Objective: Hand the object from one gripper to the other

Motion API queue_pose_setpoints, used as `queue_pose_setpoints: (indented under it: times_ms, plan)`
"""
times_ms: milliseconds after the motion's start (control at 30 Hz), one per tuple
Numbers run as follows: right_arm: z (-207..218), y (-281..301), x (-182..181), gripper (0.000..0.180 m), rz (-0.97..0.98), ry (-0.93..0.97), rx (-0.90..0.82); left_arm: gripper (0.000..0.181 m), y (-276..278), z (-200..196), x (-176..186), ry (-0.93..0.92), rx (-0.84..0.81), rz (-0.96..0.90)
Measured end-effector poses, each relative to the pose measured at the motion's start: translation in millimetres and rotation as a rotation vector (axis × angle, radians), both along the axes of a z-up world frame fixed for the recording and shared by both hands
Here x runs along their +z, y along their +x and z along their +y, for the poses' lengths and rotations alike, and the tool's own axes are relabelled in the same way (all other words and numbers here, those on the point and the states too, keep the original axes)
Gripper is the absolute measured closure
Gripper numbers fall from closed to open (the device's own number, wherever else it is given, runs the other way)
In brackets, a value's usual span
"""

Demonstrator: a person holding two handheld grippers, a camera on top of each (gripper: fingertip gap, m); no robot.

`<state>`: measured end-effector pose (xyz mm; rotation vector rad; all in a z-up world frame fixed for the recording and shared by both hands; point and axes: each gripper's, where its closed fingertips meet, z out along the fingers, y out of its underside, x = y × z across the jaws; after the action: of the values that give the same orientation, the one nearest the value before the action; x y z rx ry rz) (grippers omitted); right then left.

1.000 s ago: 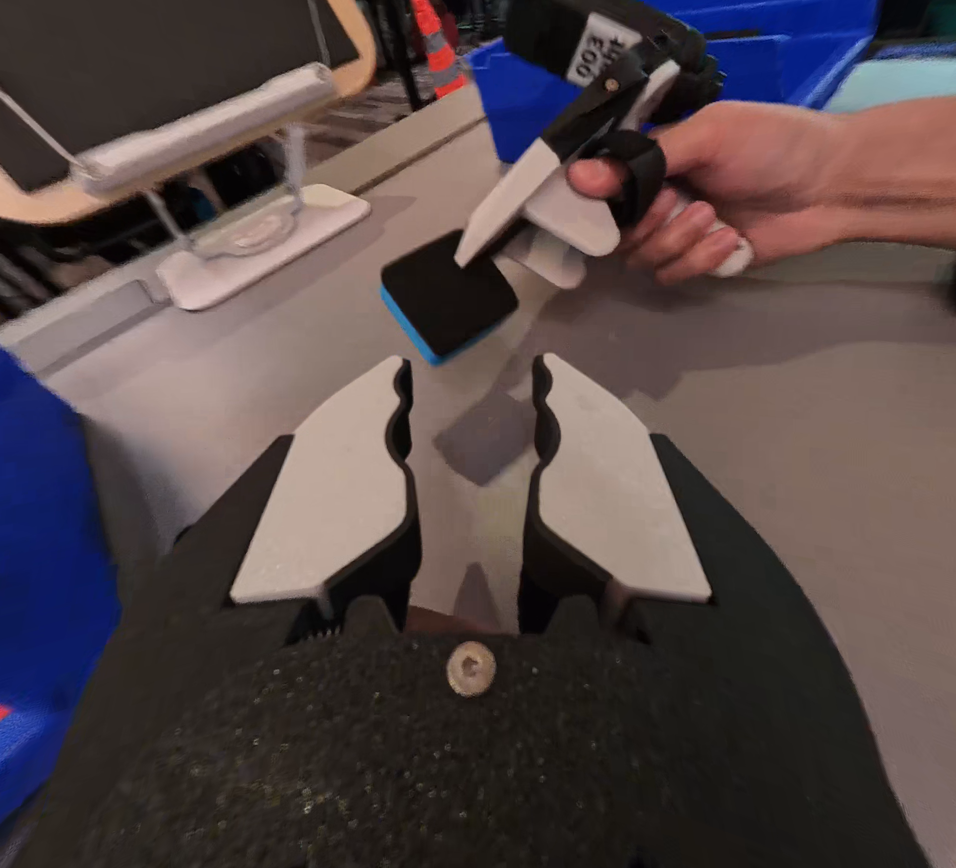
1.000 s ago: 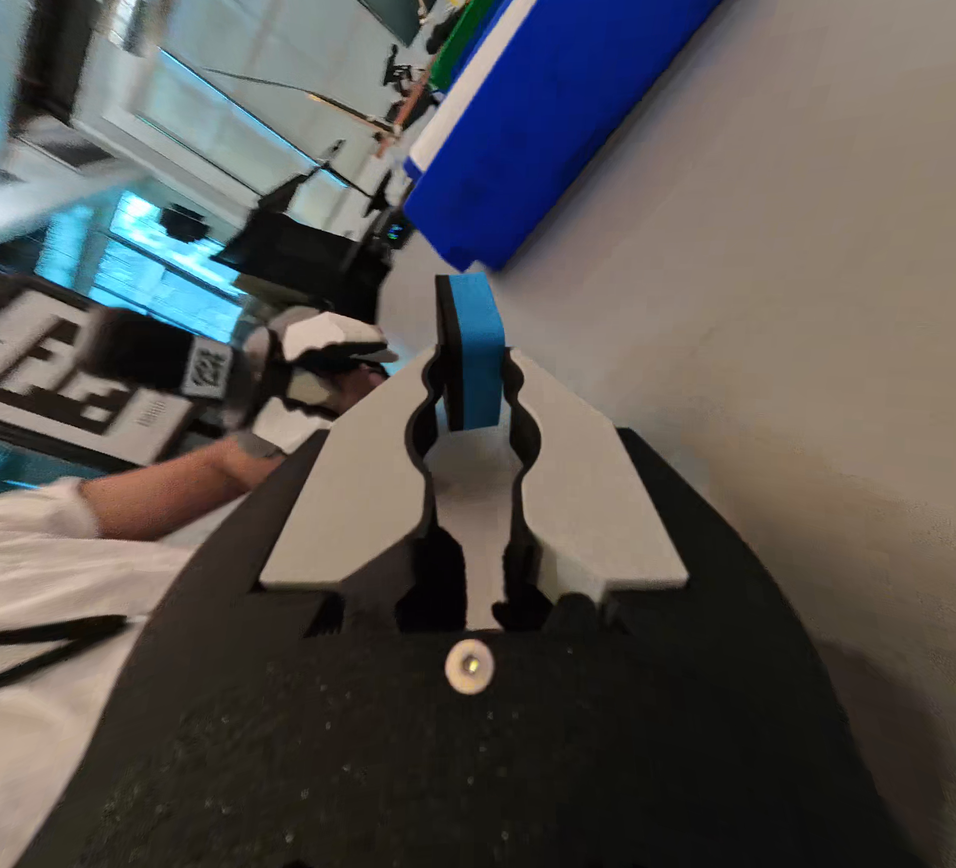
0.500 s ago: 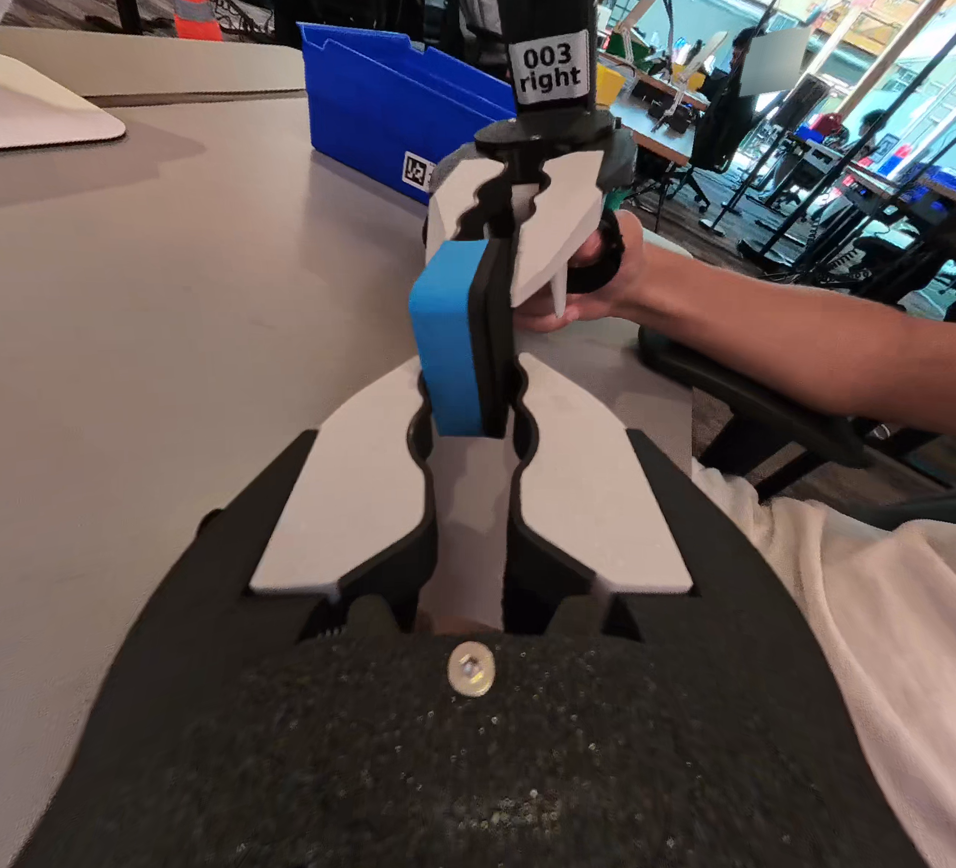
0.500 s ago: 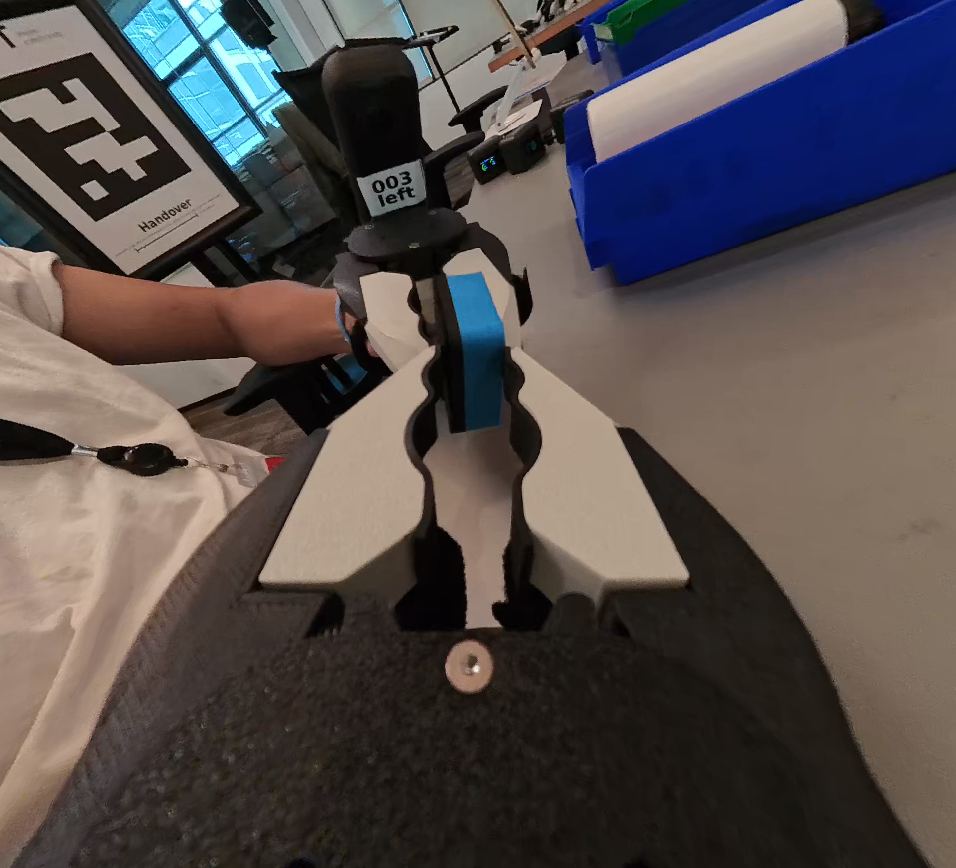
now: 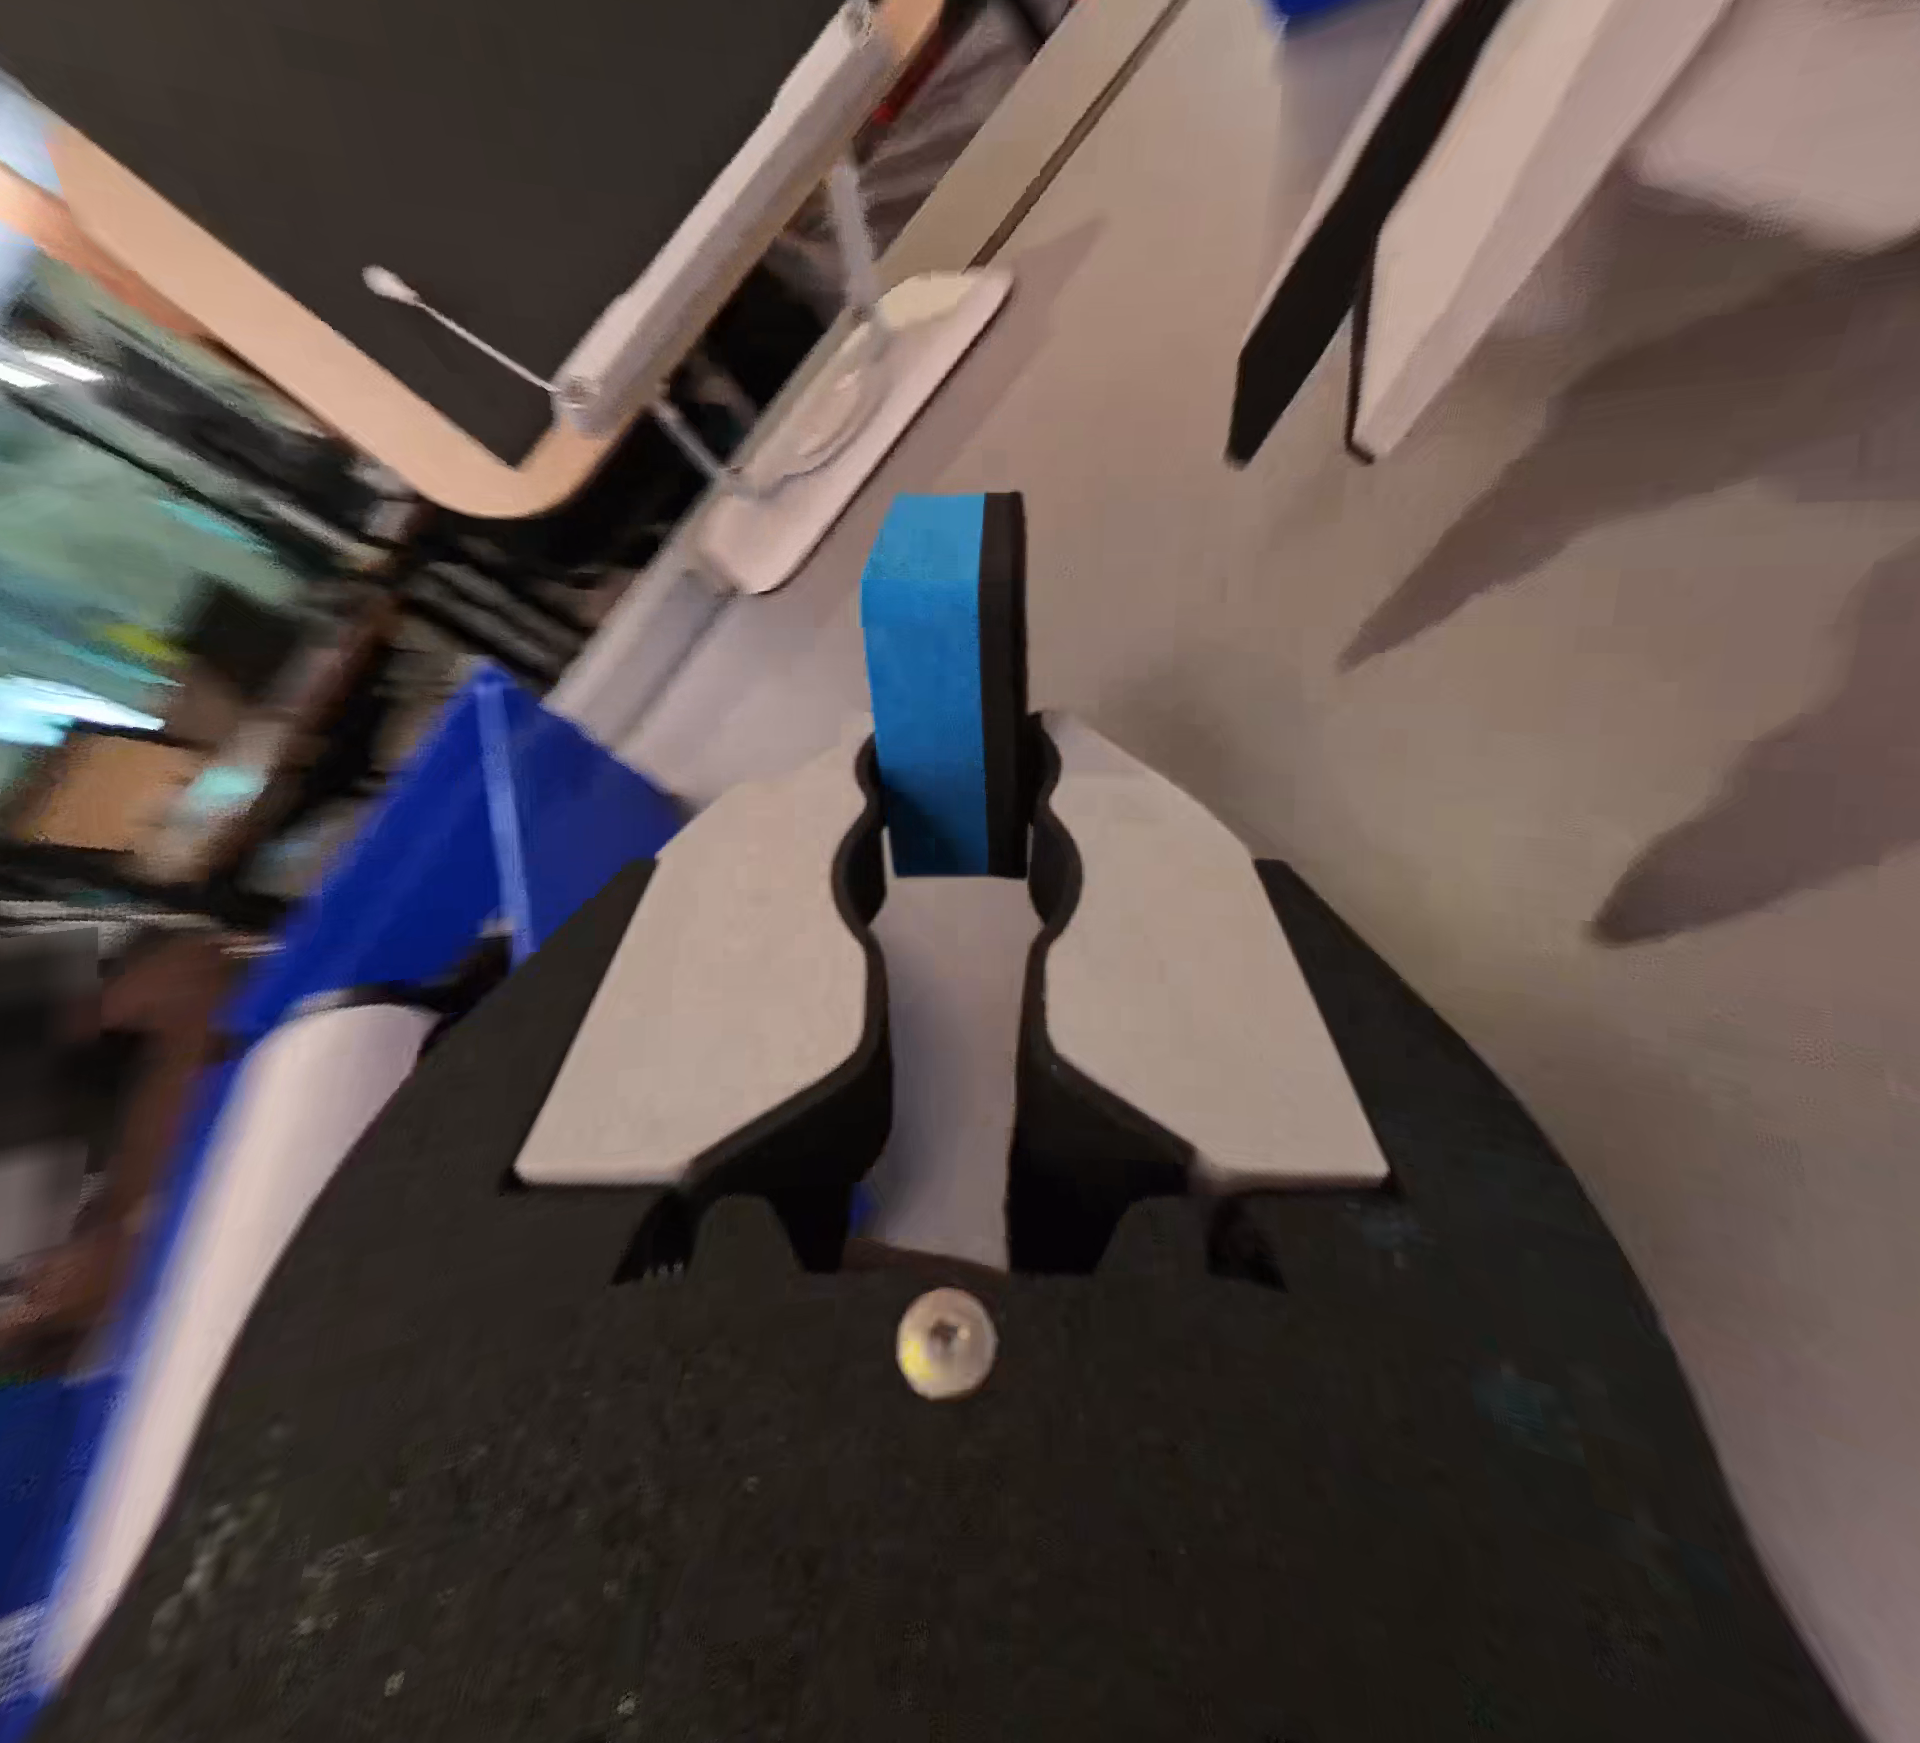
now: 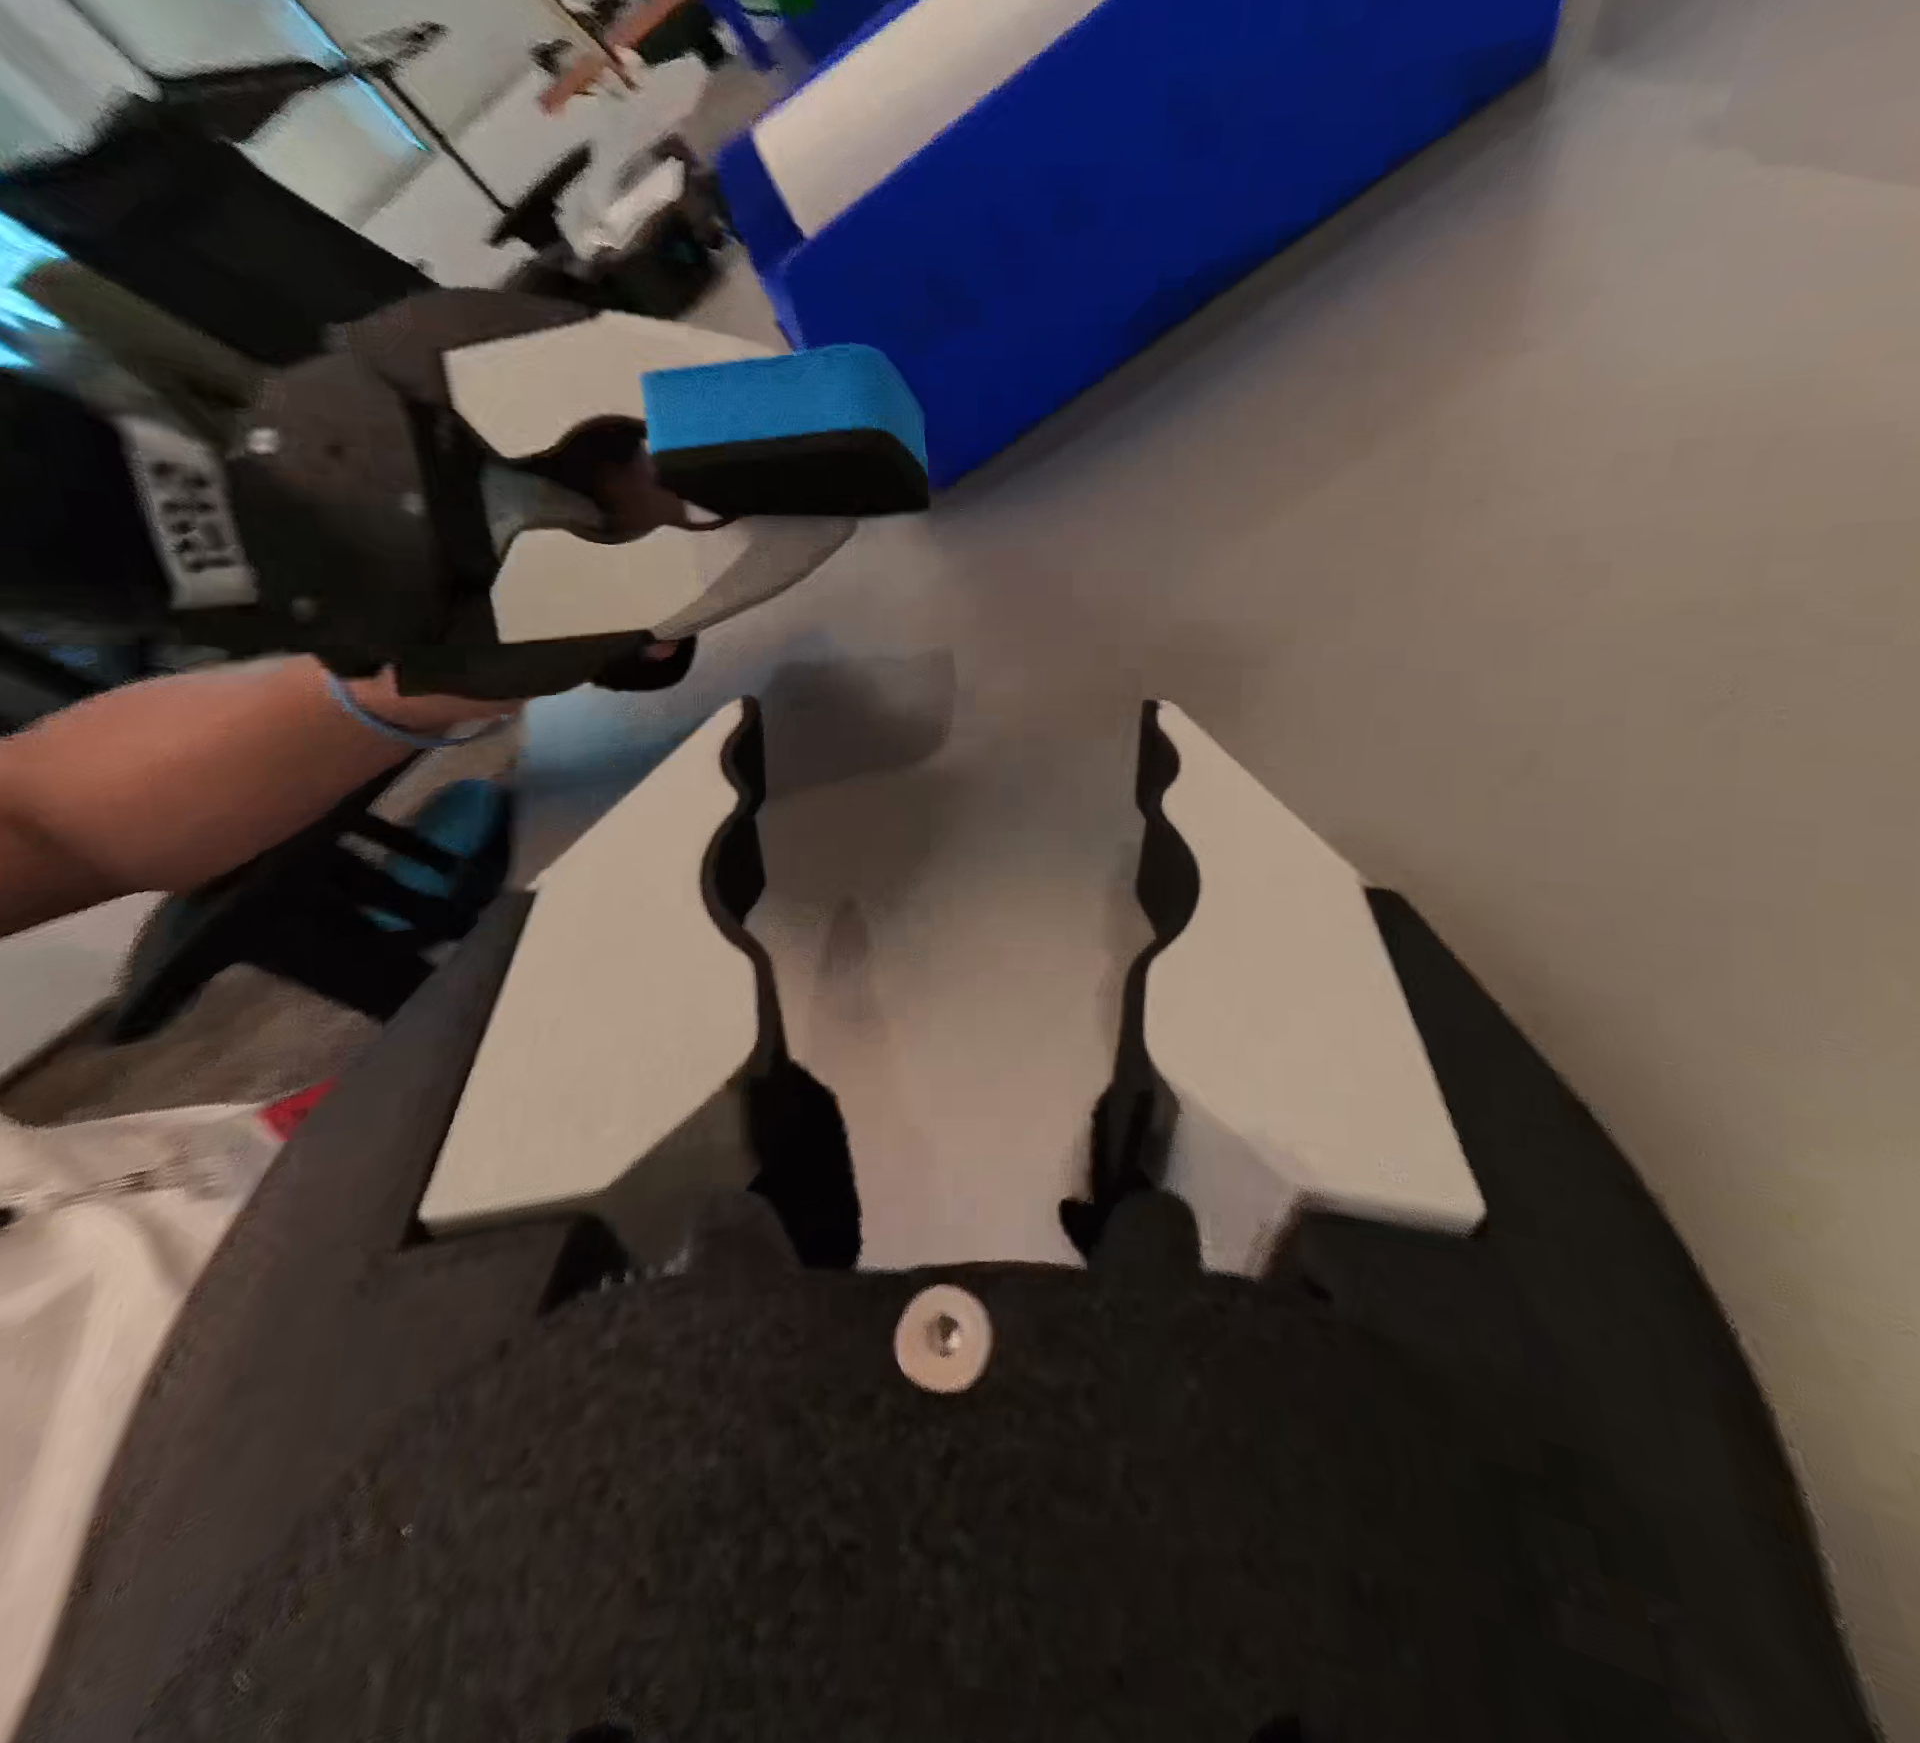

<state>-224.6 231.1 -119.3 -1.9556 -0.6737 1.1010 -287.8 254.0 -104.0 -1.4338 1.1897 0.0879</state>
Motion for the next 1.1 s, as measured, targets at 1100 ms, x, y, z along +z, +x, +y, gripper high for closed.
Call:
queue_pose_setpoints:
  times_ms: [1100]
  plan:
    - [-9.8,-14.4,29.4,0.127,-0.959,1.263,-0.059,0.11,32.0,-32.5,2.6,-0.703,-0.193,-0.541]
